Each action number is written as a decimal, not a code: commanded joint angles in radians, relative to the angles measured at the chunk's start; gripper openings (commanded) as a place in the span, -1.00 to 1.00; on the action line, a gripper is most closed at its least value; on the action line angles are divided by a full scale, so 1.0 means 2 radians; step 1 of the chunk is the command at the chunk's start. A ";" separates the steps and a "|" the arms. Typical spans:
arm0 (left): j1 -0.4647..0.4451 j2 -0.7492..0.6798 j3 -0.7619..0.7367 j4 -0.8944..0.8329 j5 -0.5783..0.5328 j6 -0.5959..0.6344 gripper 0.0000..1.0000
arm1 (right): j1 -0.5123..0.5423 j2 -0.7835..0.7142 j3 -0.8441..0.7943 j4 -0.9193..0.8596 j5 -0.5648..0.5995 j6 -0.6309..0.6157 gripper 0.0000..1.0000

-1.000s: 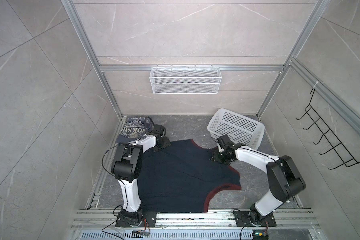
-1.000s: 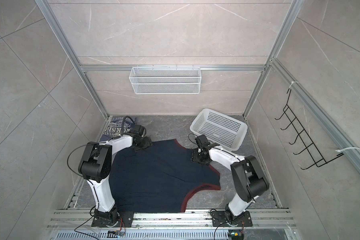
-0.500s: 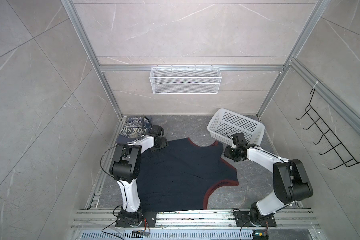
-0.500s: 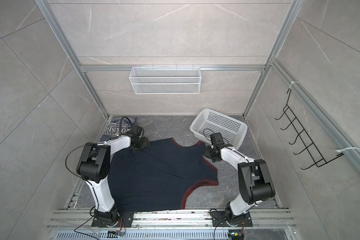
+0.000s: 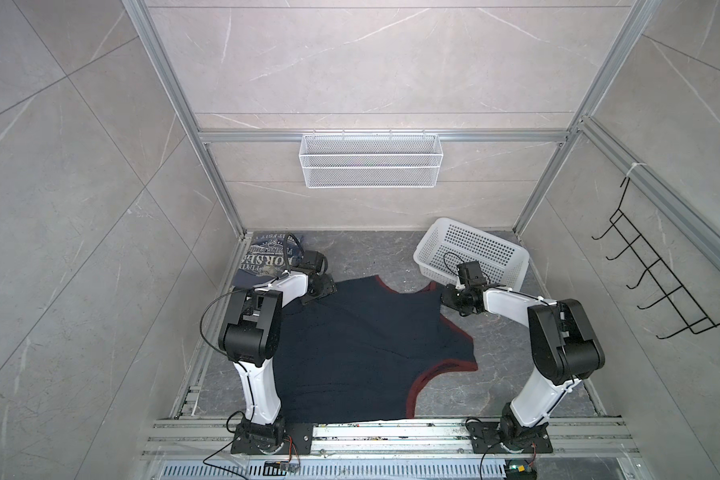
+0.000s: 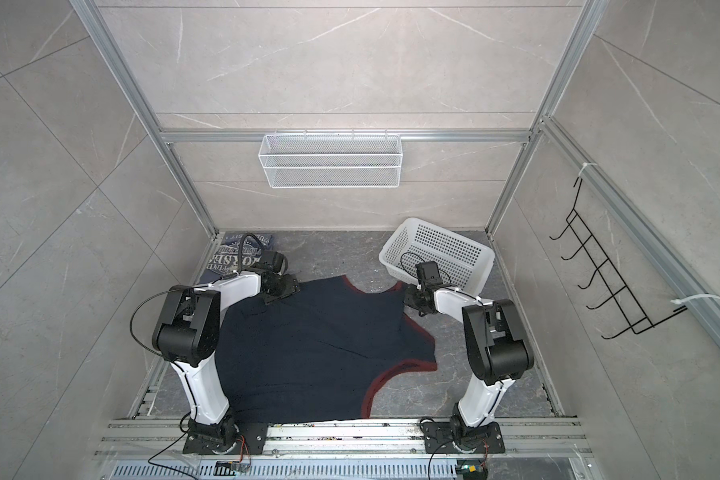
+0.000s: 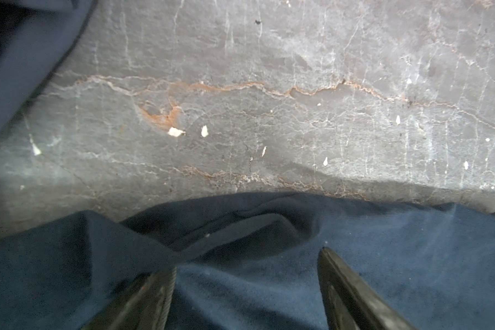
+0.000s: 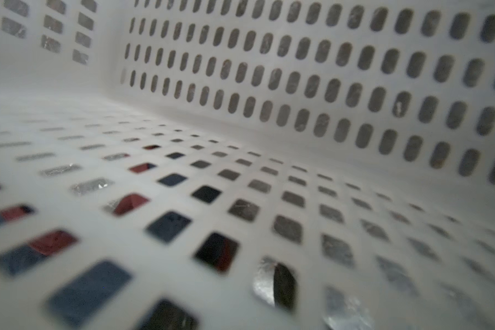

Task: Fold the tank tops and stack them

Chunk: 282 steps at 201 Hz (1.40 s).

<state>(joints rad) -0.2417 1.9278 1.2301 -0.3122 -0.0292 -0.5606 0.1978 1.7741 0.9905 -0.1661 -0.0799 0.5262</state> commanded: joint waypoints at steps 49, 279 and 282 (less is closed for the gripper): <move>0.000 0.000 -0.015 -0.032 0.014 -0.010 0.61 | 0.026 0.048 0.043 -0.036 0.012 -0.002 -0.13; 0.000 -0.007 -0.017 -0.040 -0.004 -0.010 0.62 | 0.053 -0.082 0.023 -0.154 0.229 0.002 -1.00; 0.001 -0.007 -0.018 -0.040 -0.004 -0.010 0.62 | 0.053 -0.082 0.026 -0.156 0.232 0.001 -1.00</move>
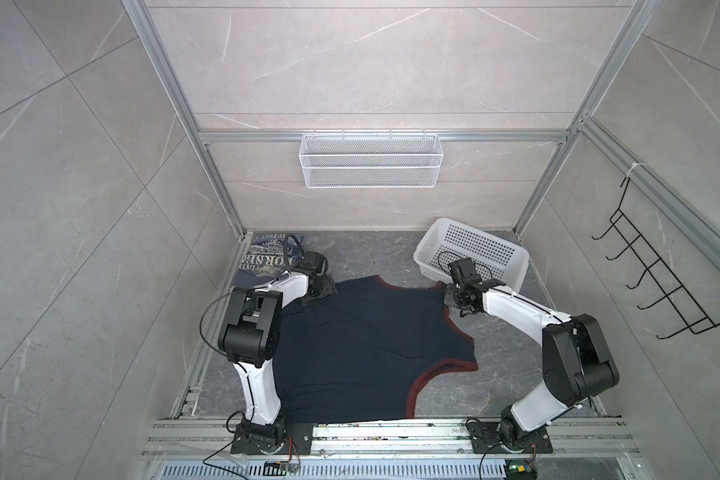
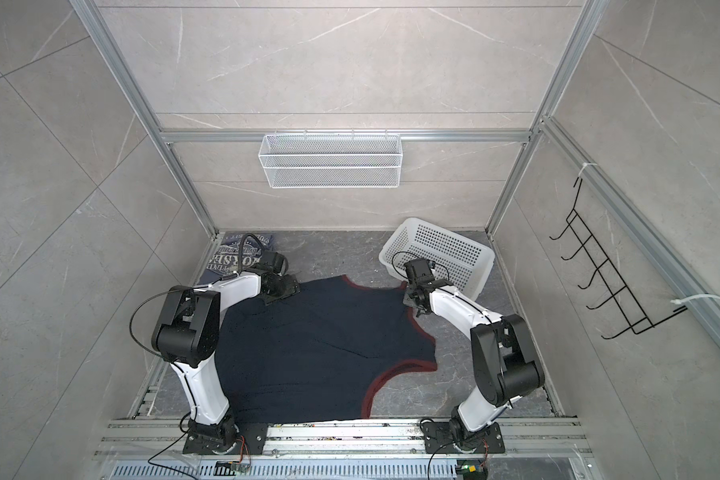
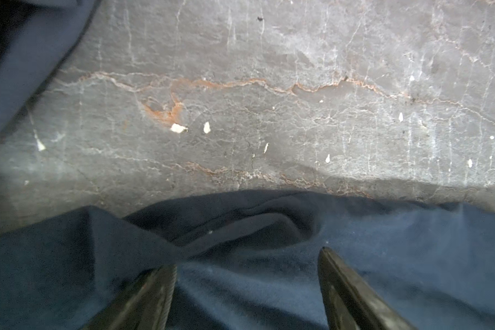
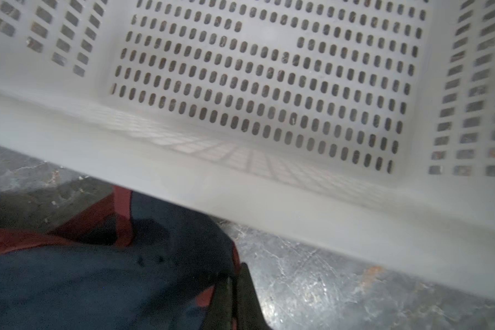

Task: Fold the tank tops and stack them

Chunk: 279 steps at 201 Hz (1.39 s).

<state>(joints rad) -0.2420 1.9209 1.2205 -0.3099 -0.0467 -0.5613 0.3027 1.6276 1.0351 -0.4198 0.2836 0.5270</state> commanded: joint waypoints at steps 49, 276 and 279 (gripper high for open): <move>0.000 -0.011 -0.015 -0.035 0.016 -0.005 0.63 | 0.002 0.034 0.072 -0.051 -0.009 -0.037 -0.29; -0.053 0.041 0.081 -0.062 0.054 0.006 0.70 | 0.013 -0.133 -0.215 -0.085 -0.118 0.176 0.22; -0.053 0.040 0.081 -0.061 0.056 0.006 0.70 | 0.007 -0.134 -0.217 -0.085 -0.120 0.175 0.23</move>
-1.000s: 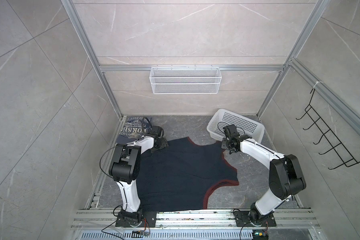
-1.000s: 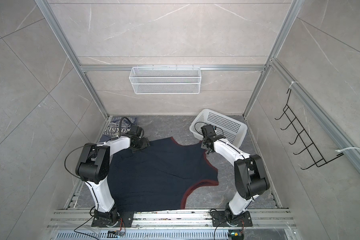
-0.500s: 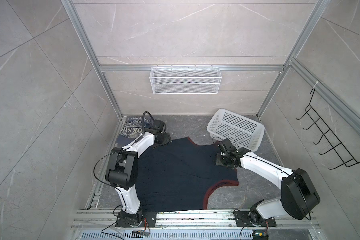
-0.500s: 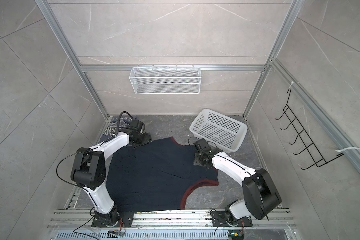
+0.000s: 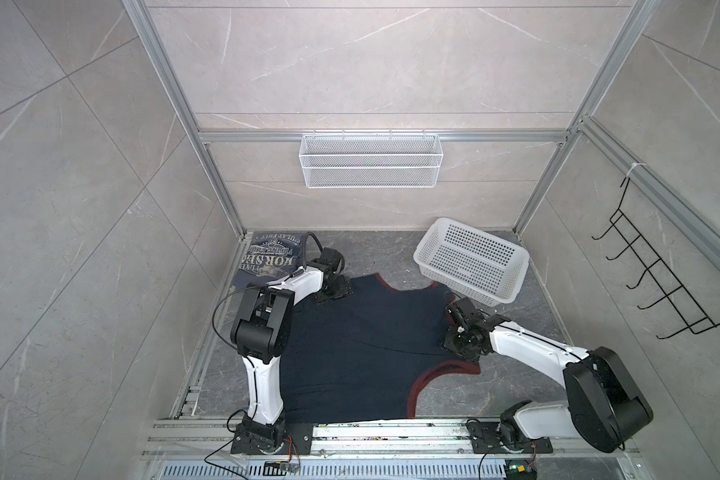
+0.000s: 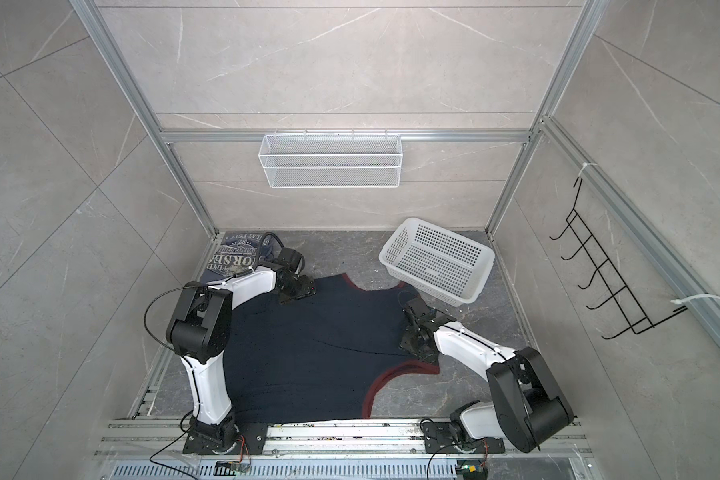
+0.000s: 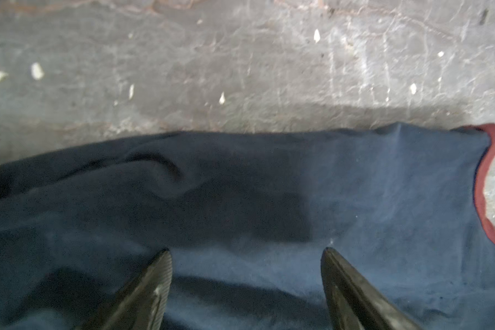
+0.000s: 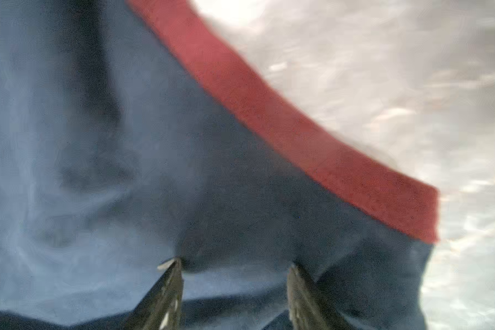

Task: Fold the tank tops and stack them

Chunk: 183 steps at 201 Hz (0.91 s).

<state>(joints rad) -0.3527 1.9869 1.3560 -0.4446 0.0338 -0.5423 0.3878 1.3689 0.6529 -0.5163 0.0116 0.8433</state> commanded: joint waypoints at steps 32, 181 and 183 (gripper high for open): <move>0.002 -0.025 0.033 -0.021 0.024 0.003 0.76 | -0.072 -0.013 -0.017 -0.052 0.030 0.002 0.23; 0.232 -0.082 -0.034 -0.035 -0.005 -0.007 0.68 | 0.061 0.085 0.270 -0.013 0.015 -0.157 0.25; 0.232 -0.080 -0.034 -0.033 -0.004 -0.006 0.67 | 0.061 0.092 0.274 -0.010 0.013 -0.158 0.25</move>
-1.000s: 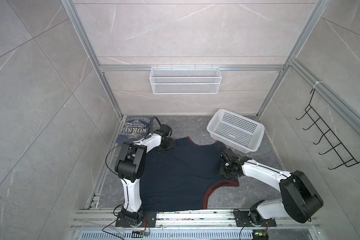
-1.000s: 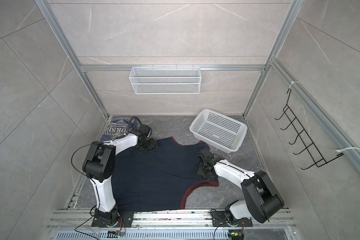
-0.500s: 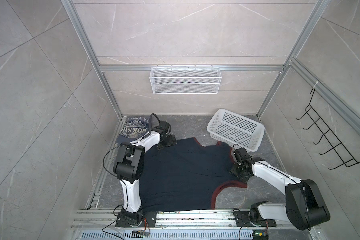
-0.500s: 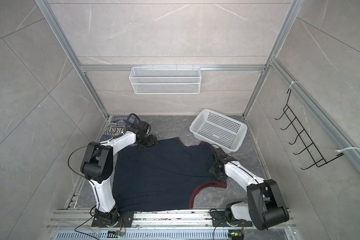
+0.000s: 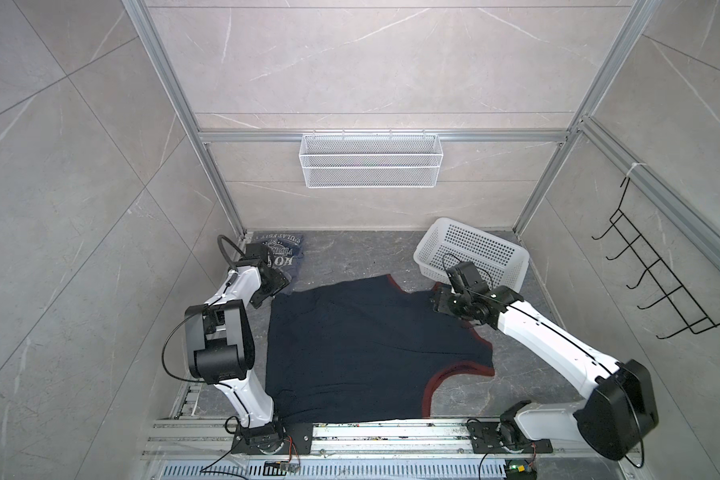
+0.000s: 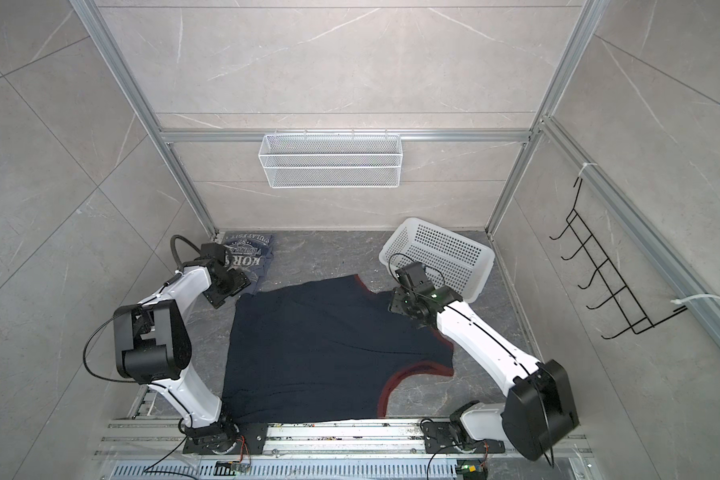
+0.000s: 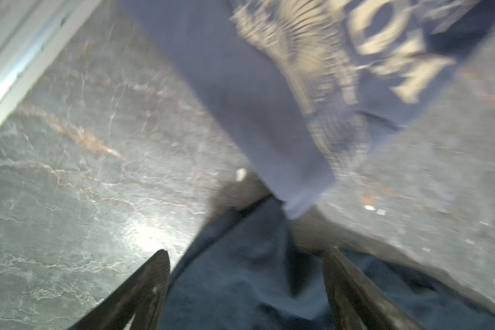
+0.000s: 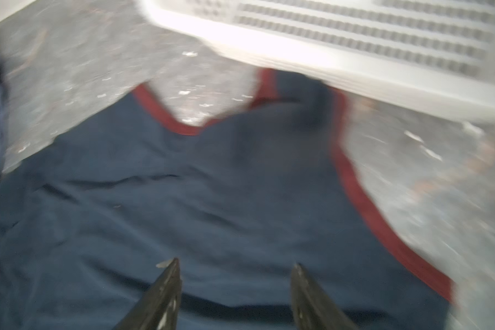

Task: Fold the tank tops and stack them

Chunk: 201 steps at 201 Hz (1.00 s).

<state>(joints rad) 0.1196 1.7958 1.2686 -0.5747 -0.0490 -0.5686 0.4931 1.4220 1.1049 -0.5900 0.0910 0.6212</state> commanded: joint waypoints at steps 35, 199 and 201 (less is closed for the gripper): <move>-0.002 0.041 0.013 0.051 0.045 0.012 0.61 | 0.017 0.178 0.145 0.035 -0.048 -0.072 0.21; 0.009 0.050 0.000 0.100 0.060 0.011 -0.38 | 0.029 0.610 0.665 -0.175 0.041 -0.117 -0.14; 0.010 0.049 0.000 0.101 0.060 0.011 -0.39 | 0.029 0.611 0.667 -0.177 0.037 -0.118 -0.16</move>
<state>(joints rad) 0.1257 1.9194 1.2724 -0.4068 0.0555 -0.5564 0.5510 2.5767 2.3489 -0.8188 0.1539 0.4091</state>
